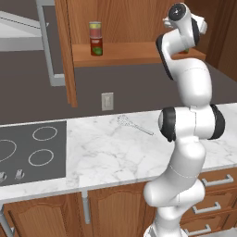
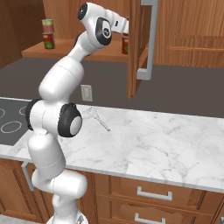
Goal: Stack two cans on top of the other two cans in the cabinet.
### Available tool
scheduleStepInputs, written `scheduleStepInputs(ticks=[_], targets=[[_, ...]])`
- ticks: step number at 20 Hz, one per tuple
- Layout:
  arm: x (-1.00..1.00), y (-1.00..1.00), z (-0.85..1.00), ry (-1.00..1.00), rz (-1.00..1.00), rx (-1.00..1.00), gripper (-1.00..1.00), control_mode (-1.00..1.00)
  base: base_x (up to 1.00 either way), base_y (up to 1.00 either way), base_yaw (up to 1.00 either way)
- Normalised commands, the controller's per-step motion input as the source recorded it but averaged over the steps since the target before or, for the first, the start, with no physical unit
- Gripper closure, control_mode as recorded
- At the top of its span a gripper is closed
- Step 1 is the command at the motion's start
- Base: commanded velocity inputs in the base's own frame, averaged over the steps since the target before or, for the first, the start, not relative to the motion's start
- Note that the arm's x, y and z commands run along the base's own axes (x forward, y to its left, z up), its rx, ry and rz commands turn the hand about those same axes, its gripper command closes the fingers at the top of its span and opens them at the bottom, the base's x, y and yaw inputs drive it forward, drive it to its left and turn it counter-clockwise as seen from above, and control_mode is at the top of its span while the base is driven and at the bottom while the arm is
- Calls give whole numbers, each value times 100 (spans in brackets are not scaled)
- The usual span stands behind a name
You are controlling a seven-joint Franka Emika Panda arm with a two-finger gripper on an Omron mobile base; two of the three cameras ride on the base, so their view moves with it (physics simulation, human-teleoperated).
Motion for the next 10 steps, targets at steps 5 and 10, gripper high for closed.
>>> scheduleStepInputs(ticks=[5,10], targets=[[0,2,-18,0,0,0,-100,-100,0,0,0],[0,1,-17,-2,0,0,-100,-100,0,0,0]])
